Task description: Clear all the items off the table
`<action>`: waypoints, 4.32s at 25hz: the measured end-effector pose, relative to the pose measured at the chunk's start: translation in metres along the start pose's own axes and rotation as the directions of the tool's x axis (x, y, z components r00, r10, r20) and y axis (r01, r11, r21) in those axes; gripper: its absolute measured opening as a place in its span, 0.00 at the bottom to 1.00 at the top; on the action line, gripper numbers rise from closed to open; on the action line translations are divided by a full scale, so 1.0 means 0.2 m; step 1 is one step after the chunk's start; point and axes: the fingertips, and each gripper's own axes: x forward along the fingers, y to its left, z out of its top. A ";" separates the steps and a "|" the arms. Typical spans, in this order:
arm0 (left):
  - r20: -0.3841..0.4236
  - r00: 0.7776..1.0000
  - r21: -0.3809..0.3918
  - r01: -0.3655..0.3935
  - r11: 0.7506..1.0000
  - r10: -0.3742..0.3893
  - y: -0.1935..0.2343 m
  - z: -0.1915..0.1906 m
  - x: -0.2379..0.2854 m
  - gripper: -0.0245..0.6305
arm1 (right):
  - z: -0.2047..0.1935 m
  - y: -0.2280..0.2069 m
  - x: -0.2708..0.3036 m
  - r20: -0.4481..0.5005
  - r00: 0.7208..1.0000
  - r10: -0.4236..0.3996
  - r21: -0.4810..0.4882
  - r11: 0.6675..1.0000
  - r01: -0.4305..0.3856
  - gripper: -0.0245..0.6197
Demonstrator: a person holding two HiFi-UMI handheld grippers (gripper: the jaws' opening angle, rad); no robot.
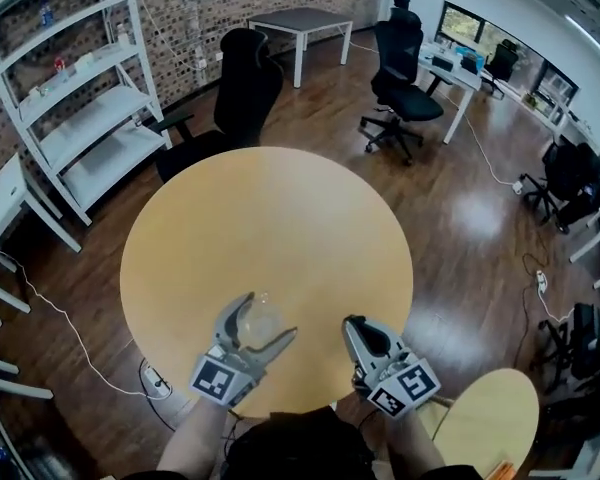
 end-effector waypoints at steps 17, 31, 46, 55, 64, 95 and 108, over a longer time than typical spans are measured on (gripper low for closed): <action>-0.077 0.906 -0.040 -0.419 0.907 0.416 0.61 -0.35 -0.17 0.68 | -0.33 -0.18 0.52 -0.251 0.936 0.247 0.099 0.968 -0.229 0.07; -0.153 0.855 -0.035 -0.505 0.862 0.495 0.93 -0.75 -0.18 0.68 | -0.72 -0.19 0.65 -0.414 0.856 0.310 0.157 0.950 -0.269 0.07; -0.187 0.853 -0.041 -0.502 0.864 0.487 0.94 -0.84 -0.30 0.68 | -0.78 -0.22 0.77 -0.416 0.866 0.279 0.173 0.959 -0.225 0.07; -0.171 0.850 0.062 -0.495 0.867 0.498 0.93 -0.86 -0.34 0.68 | -0.78 -0.15 0.76 -0.389 0.874 0.291 0.241 0.948 -0.208 0.07; -0.216 0.843 0.063 -0.492 0.868 0.493 0.92 -0.86 -0.39 0.71 | -0.75 -0.07 0.71 -0.387 0.868 0.309 0.216 0.946 -0.241 0.04; 0.102 0.887 -0.113 -0.439 0.891 0.450 0.56 0.24 -0.79 0.04 | 0.03 -0.09 0.17 0.077 0.986 -0.146 -0.022 0.989 0.148 0.04; 0.114 0.932 -0.124 -0.329 0.936 0.343 0.46 0.25 -0.69 0.04 | 0.07 0.01 0.06 0.105 0.982 -0.154 -0.082 0.983 0.163 0.04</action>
